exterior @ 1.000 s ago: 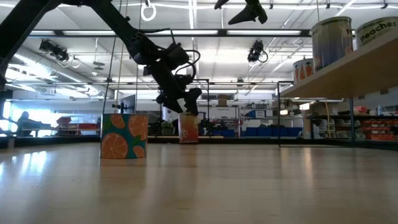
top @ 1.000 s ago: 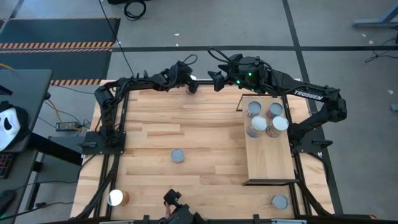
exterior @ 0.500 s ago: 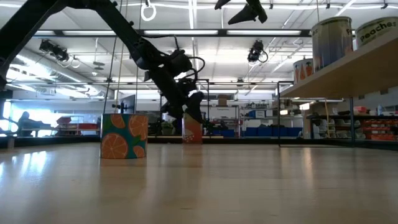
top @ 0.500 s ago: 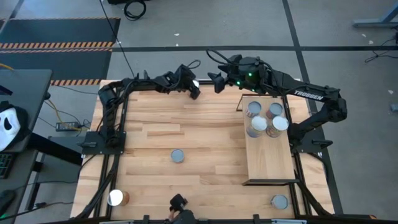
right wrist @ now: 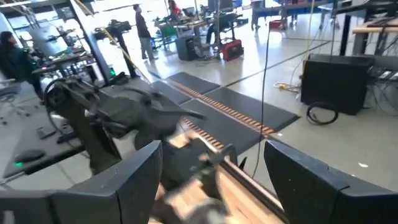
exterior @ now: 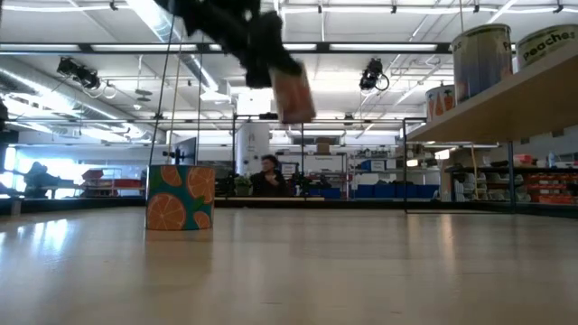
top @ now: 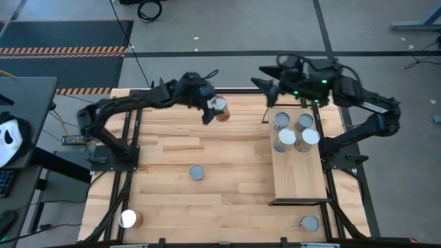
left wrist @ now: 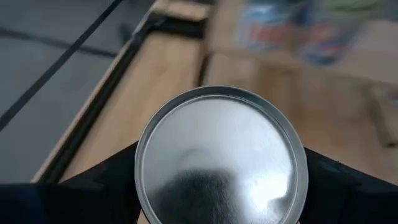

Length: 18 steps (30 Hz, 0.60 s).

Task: Pick and place cans onto a shelf
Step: Put the top canned corn on the shelf

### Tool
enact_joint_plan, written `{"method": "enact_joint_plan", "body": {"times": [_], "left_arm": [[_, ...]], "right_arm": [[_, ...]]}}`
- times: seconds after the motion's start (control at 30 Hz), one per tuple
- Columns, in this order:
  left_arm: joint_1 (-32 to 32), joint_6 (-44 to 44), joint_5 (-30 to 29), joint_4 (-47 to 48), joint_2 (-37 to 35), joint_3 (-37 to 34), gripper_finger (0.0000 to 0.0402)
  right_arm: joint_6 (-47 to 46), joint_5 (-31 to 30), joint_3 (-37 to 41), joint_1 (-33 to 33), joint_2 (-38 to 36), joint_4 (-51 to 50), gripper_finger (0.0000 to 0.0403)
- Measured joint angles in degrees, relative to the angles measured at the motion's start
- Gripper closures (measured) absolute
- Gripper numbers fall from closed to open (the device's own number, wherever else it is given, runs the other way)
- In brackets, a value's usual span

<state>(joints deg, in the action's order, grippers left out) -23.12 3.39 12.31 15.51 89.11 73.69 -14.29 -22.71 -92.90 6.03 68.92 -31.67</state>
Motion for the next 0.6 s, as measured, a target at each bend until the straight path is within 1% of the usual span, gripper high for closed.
{"method": "enact_joint_plan", "body": {"times": [0.13, 0.23, 0.3, 0.43, 0.5, 0.6], "left_arm": [[7.51, -3.57, -2.2, -0.32, -4.86, 0.07, 0.0084], [13.81, -6.55, -5.41, -0.5, -5.56, 2.04, 0.0086], [17.86, -7.83, -8.7, -0.58, -5.17, 3.88, 0.0085], [24.27, -10.6, -15.21, -2.03, -3.85, 6.95, 0.0085], [26.51, -12.68, -17.87, -2.74, -3.57, 8.07, 0.0085], [29.03, -17.0, -22.07, -5.06, -2.86, 9.8, 0.0085]], "right_arm": [[-3.57, -1.26, 0.0, -1.81, -3.33, -4.88, 0.0115], [-5.75, -1.42, 0.0, -2.43, -5.69, -11.31, 0.0115], [-7.02, 0.26, 0.0, -2.73, -6.8, -16.68, 0.0115], [-10.62, 7.48, 0.0, -4.55, -7.82, -24.13, 0.0117], [-12.19, 9.21, 0.0, -7.08, -7.22, -24.71, 0.0119], [-12.24, 9.83, 0.07, -12.29, -5.48, -22.89, 0.0118]]}}
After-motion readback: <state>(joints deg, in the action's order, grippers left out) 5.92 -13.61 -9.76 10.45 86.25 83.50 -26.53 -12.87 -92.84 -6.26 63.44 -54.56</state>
